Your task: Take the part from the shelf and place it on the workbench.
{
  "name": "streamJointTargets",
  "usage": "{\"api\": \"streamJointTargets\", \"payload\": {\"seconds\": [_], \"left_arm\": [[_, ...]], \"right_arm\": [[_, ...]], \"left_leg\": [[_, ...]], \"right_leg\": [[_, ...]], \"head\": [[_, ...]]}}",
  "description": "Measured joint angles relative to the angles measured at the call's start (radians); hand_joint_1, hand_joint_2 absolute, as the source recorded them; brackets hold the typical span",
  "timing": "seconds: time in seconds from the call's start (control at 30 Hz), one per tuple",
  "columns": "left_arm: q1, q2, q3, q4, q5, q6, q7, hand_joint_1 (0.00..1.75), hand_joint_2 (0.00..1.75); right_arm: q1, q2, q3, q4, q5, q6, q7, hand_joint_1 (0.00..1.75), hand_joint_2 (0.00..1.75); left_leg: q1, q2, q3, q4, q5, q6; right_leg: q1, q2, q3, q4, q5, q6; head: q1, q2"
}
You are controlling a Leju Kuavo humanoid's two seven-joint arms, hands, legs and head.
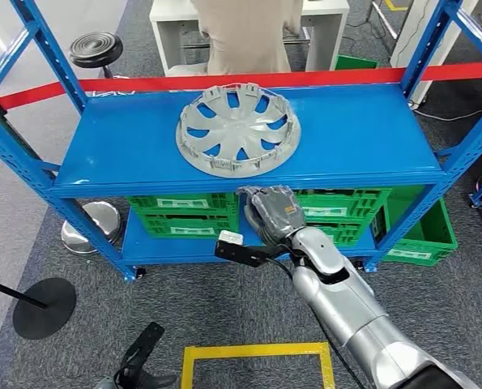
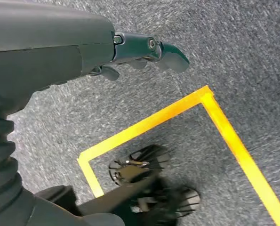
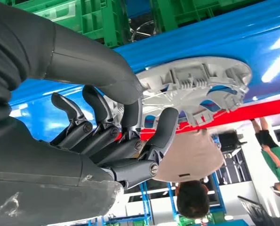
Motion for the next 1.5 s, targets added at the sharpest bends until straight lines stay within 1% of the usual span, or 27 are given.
{"api": "streamJointTargets", "payload": {"seconds": [0.07,0.13,0.17,0.2,0.23,0.37,0.43,0.5,0.53,0.57,0.63,0.7,0.73,0.83,0.9,0.93,1.0,1.03,1.07,1.1,1.17,1.2,1.23,1.33,1.4,1.43,1.5], "left_arm": [[0.001,0.0,0.0,0.0,0.0,0.0,0.0,0.0,1.75],[0.001,0.0,0.0,0.0,0.0,0.0,0.0,0.0,1.75],[0.001,-0.001,0.0,0.0,0.0,0.0,0.0,0.0,1.75],[0.0,-0.003,0.0,0.001,0.0,0.0,0.0,0.0,1.75],[-0.001,-0.004,0.0,0.001,0.0,0.0,0.0,0.0,1.75],[-0.001,-0.003,0.0,0.001,0.001,-0.001,-0.001,0.0,1.75],[-0.001,-0.003,0.001,0.001,0.001,-0.002,-0.001,0.0,1.75],[0.001,-0.003,0.001,0.001,0.001,-0.004,-0.002,0.0,1.75],[0.002,-0.003,0.001,0.001,0.001,-0.004,-0.002,0.0,1.75],[0.003,-0.003,0.001,0.001,0.001,-0.004,-0.002,0.0,1.75],[0.004,-0.004,0.001,0.001,0.001,-0.004,-0.002,0.0,1.75],[0.002,-0.004,0.001,0.001,0.001,-0.004,-0.002,0.0,1.75],[0.001,-0.004,0.001,0.001,0.001,-0.004,-0.002,0.0,1.75],[0.0,-0.004,0.001,0.001,0.001,-0.004,-0.002,0.0,1.75],[-0.002,-0.004,0.001,0.001,0.001,-0.004,-0.002,0.0,1.75],[-0.002,-0.003,0.001,0.001,0.001,-0.004,-0.002,0.0,1.75],[0.0,-0.004,0.001,0.001,0.002,-0.004,-0.002,0.0,1.75],[0.002,-0.004,0.001,0.001,0.002,-0.004,-0.002,0.0,1.75],[0.004,-0.003,0.001,0.001,0.002,-0.004,-0.002,0.0,1.75],[0.005,-0.003,0.001,0.001,0.002,-0.004,-0.002,0.0,1.75],[0.005,-0.002,0.001,0.001,0.002,-0.004,-0.002,0.0,1.75],[0.005,-0.002,0.001,0.001,0.002,-0.004,-0.002,0.0,1.75],[0.004,-0.002,0.001,0.001,0.002,-0.004,-0.002,0.0,1.75],[0.004,-0.003,0.001,0.001,0.002,-0.004,-0.005,0.0,1.75],[0.003,-0.003,0.002,0.001,0.003,-0.002,-0.009,0.0,1.75],[0.003,-0.002,0.002,0.001,0.003,-0.001,-0.011,0.0,1.75],[0.003,-0.003,0.003,0.001,0.002,0.0,-0.013,0.0,1.75]], "right_arm": [[0.002,0.0,0.0,0.0,0.0,0.0,0.0,1.75,1.75],[0.003,0.0,0.0,0.0,0.0,0.0,0.0,1.75,1.75],[0.002,0.0,0.0,0.0,0.0,0.0,0.0,1.75,1.75],[0.001,0.0,0.0,0.0,0.0,0.0,0.0,1.75,1.75],[0.0,0.0,0.0,0.0,0.0,0.0,0.0,1.75,1.75],[-0.001,0.0,-0.001,0.0,0.002,0.0,0.001,1.75,1.75],[-0.001,0.0,-0.001,-0.001,0.003,0.0,0.002,1.75,1.75],[0.003,0.0,-0.001,0.0,0.003,0.0,0.002,1.75,1.75],[0.005,-0.001,-0.001,0.0,0.003,0.0,0.003,1.75,1.75],[0.008,-0.001,-0.001,0.0,0.003,0.0,0.003,1.75,1.75],[0.008,-0.001,-0.001,0.0,0.004,0.0,0.003,1.75,1.75],[0.005,-0.002,-0.002,0.0,0.005,0.0,0.003,1.75,1.75],[0.004,-0.002,-0.002,0.0,0.005,0.0,0.003,1.75,1.75],[0.004,-0.002,-0.002,-0.001,0.005,0.0,0.004,1.75,1.75],[0.002,-0.002,-0.003,-0.002,0.005,0.0,0.003,1.75,1.75],[0.002,-0.002,-0.003,-0.002,0.005,-0.001,0.003,1.75,1.75],[0.004,-0.002,-0.002,-0.002,0.005,-0.001,0.003,1.75,1.75],[0.007,-0.002,-0.002,-0.002,0.005,-0.001,0.003,1.75,1.75],[0.009,-0.002,-0.002,-0.002,0.005,-0.001,0.003,1.75,1.75],[0.01,-0.002,-0.002,-0.002,0.005,-0.001,0.003,1.75,1.75],[0.01,-0.002,-0.002,-0.002,0.006,0.0,0.003,1.75,1.75],[0.01,-0.002,-0.002,-0.002,0.006,0.0,0.003,1.75,1.75],[0.01,-0.002,-0.002,-0.003,0.007,0.001,0.004,1.75,1.75],[0.01,-0.002,-0.002,-0.004,0.01,0.002,0.005,1.75,1.75],[0.01,-0.002,-0.004,-0.007,0.012,0.001,0.005,1.75,1.75],[0.011,-0.002,-0.006,-0.009,0.013,0.001,0.006,1.75,1.75],[0.015,-0.003,-0.008,-0.011,0.016,0.002,0.007,1.75,1.75]], "left_leg": [[0.002,0.0,0.006,-0.034,0.043,-0.002],[0.007,0.003,0.043,-0.147,0.139,-0.007],[0.009,0.005,0.069,-0.212,0.172,-0.01],[0.01,0.007,0.09,-0.261,0.188,-0.006],[0.011,0.008,0.102,-0.289,0.188,0.0],[0.009,0.006,0.117,-0.302,0.165,0.036],[0.01,0.006,0.128,-0.304,0.157,0.048],[0.007,0.006,0.137,-0.303,0.147,0.054],[0.006,0.005,0.143,-0.303,0.142,0.056],[0.004,0.004,0.152,-0.303,0.135,0.055],[0.003,0.002,0.176,-0.303,0.119,0.052],[0.0,0.0,0.195,-0.302,0.103,0.043],[-0.001,0.0,0.2,-0.303,0.098,0.039],[0.001,-0.001,0.207,-0.311,0.089,0.021],[0.002,0.001,0.192,-0.276,0.066,0.009],[0.003,0.001,0.166,-0.229,0.043,0.004],[0.004,0.001,0.085,-0.096,-0.003,-0.004],[0.004,0.001,0.05,-0.048,-0.007,-0.005],[0.005,0.001,0.029,-0.033,0.009,-0.006],[0.005,0.001,0.028,-0.056,0.045,-0.005],[0.004,0.003,0.067,-0.179,0.144,0.0],[0.003,0.004,0.093,-0.242,0.173,0.004],[0.003,0.004,0.111,-0.285,0.186,0.01],[0.002,0.005,0.126,-0.312,0.172,0.031],[0.005,0.005,0.132,-0.315,0.17,0.043],[0.007,0.005,0.135,-0.317,0.168,0.048],[0.006,0.005,0.14,-0.317,0.161,0.054]], "right_leg": [[-0.002,0.001,0.009,0.001,-0.007,0.004],[-0.006,0.003,0.027,0.001,-0.021,0.013],[-0.006,0.004,0.034,0.003,-0.028,0.019],[-0.004,0.004,0.038,0.004,-0.035,0.025],[-0.001,0.005,0.039,0.003,-0.039,0.03],[-0.002,0.001,0.036,0.019,-0.06,0.051],[-0.002,-0.002,-0.017,0.124,-0.106,0.058],[-0.002,-0.003,-0.102,0.264,-0.151,0.059],[-0.002,-0.003,-0.133,0.302,-0.151,0.058],[-0.002,-0.003,-0.146,0.303,-0.129,0.056],[0.0,-0.003,-0.112,0.191,-0.034,0.048],[0.002,-0.002,-0.054,0.059,0.031,0.041],[0.004,-0.002,-0.037,0.025,0.037,0.038],[0.006,0.001,-0.026,0.007,0.023,0.025],[0.002,0.002,-0.017,0.001,0.019,0.013],[-0.001,0.001,-0.011,-0.002,0.017,0.008],[-0.001,0.001,-0.004,-0.003,0.009,0.002],[-0.001,0.002,0.001,-0.003,0.004,0.002],[-0.001,0.003,0.007,-0.003,-0.002,0.002],[-0.001,0.004,0.015,-0.003,-0.008,0.004],[0.0,0.006,0.035,-0.003,-0.022,0.009],[0.002,0.007,0.042,-0.002,-0.029,0.014],[0.004,0.008,0.047,-0.002,-0.035,0.018],[0.006,0.007,0.052,-0.007,-0.046,0.033],[0.006,0.004,0.039,0.023,-0.067,0.044],[0.005,0.002,0.014,0.071,-0.09,0.048],[0.005,-0.001,-0.064,0.213,-0.144,0.053]], "head": [[0.0,0.0],[0.0,0.0],[-0.002,0.0],[-0.003,0.0],[-0.003,0.0],[0.001,0.0],[0.006,0.0],[0.009,0.0],[0.009,0.0],[0.009,0.0],[0.01,0.0],[0.011,0.0],[0.01,0.0],[0.008,0.0],[0.006,0.0],[0.004,0.0],[0.002,0.0],[0.002,0.0],[0.002,0.0],[0.002,0.0],[0.002,0.0],[0.002,0.0],[0.003,0.0],[0.005,0.0],[0.01,0.0],[0.012,0.0],[0.017,0.0]]}}
